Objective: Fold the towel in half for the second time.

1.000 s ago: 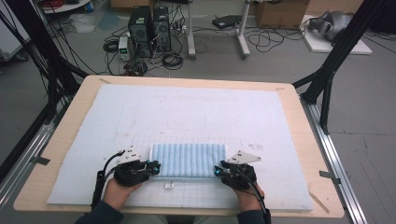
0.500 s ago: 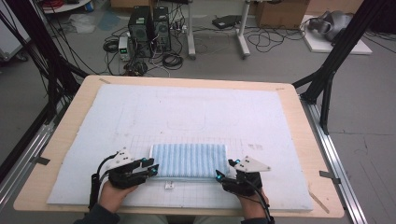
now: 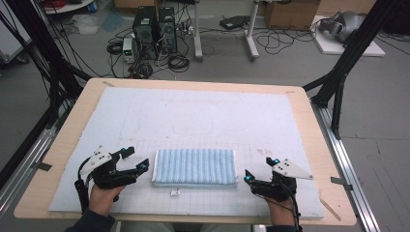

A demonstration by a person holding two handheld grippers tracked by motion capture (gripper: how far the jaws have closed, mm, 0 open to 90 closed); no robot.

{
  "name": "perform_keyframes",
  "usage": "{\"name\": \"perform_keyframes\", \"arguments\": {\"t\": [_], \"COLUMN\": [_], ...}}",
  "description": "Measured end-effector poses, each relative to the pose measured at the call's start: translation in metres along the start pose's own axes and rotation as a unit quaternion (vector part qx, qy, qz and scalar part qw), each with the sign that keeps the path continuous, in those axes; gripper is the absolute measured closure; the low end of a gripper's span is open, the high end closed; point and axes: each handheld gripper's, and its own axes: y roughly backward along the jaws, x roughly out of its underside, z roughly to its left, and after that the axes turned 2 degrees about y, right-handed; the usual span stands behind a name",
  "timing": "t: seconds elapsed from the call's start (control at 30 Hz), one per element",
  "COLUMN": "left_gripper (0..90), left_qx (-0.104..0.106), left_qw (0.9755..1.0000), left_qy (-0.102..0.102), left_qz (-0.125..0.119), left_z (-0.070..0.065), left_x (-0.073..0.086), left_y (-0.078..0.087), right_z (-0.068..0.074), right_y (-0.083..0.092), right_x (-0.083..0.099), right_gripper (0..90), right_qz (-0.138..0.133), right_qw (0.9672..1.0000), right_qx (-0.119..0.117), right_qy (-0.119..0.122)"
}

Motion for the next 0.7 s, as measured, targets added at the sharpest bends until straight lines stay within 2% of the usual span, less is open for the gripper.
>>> {"name": "perform_keyframes", "arguments": {"t": [0.17, 0.3, 0.5, 0.7], "left_gripper": [20.5, 20.7, 20.6, 20.5], "left_qx": [-0.003, -0.003, -0.002, -0.003], "left_qw": [0.9998, 0.9996, 0.9990, 0.9985], "left_qy": [-0.017, -0.024, -0.034, -0.038], "left_qz": [-0.008, -0.016, -0.028, -0.038], "left_z": [-0.001, -0.004, -0.007, -0.008], "left_x": [-0.004, -0.008, -0.011, -0.009], "left_y": [0.007, 0.010, 0.016, 0.021], "right_z": [-0.006, -0.007, -0.005, -0.001], "right_y": [0.006, 0.007, 0.010, 0.010], "right_x": [-0.001, -0.001, -0.003, -0.002], "right_gripper": [11.2, 11.2, 11.2, 11.1], "right_qz": [-0.002, -0.004, -0.005, -0.002], "right_qw": [0.9998, 0.9997, 0.9993, 0.9993], "right_qx": [0.008, 0.008, 0.009, 0.012], "right_qy": [0.019, 0.022, 0.036, 0.035]}}
